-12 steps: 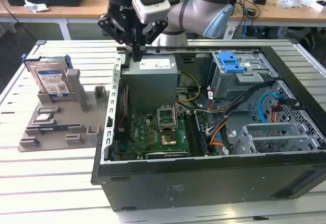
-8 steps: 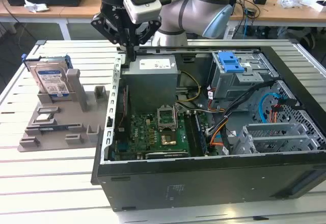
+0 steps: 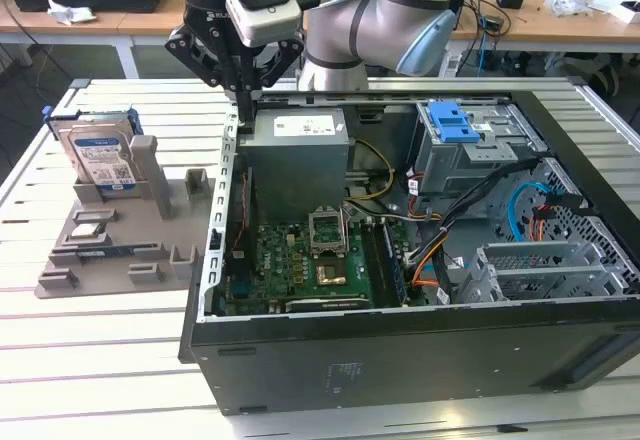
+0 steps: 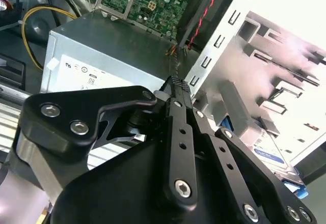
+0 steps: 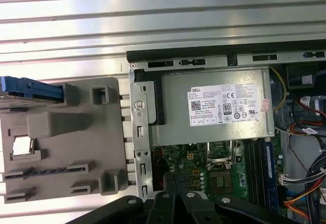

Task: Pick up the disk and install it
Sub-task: 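Reach for the disk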

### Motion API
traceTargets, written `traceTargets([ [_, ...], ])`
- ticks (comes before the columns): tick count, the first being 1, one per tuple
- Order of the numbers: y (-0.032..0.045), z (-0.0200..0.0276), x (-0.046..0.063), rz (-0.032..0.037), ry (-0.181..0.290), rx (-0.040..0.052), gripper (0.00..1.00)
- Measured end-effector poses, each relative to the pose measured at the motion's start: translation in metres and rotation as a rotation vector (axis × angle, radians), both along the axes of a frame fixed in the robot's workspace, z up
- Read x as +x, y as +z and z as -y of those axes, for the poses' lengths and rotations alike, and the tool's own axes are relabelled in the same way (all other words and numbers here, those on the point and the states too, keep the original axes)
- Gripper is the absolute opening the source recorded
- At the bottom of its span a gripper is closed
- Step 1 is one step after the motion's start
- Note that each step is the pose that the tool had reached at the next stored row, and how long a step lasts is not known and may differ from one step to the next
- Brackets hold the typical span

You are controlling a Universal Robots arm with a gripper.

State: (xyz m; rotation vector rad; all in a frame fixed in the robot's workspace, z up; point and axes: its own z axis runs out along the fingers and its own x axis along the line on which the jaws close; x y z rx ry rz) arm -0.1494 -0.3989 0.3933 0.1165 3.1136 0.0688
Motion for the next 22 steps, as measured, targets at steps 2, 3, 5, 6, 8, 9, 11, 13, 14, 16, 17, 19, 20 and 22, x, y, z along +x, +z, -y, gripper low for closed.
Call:
traceTargets([
  [2,0.0000,0.0000,-0.005,-0.0001,0.000,0.0000,0.11],
  [3,0.0000,0.0000,-0.007,0.0000,0.000,0.0000,0.11],
  [5,0.0000,0.0000,-0.014,0.0000,0.000,0.0001,0.11],
  [6,0.0000,0.0000,-0.017,0.0000,0.000,0.0000,0.11],
  [8,0.0000,0.0000,-0.020,0.0000,0.000,0.0000,0.11],
  [9,0.0000,0.0000,-0.021,-0.0001,0.000,0.0000,0.11],
  [11,0.0000,0.0000,-0.027,0.0000,0.000,0.0000,0.11],
  [13,0.0000,0.0000,-0.030,-0.0001,0.000,0.0000,0.11],
  [14,0.0000,0.0000,-0.031,-0.0001,0.000,0.0000,0.11],
  [16,0.0000,0.0000,-0.034,0.0000,0.000,0.0001,0.11],
  [17,0.0000,0.0000,-0.036,0.0000,0.000,0.0001,0.11],
  [19,0.0000,0.0000,-0.038,0.0000,0.000,0.0000,0.11],
  [20,0.0000,0.0000,-0.039,0.0000,0.000,0.0000,0.11],
  [22,0.0000,0.0000,-0.044,0.0000,0.000,0.0000,0.11],
])
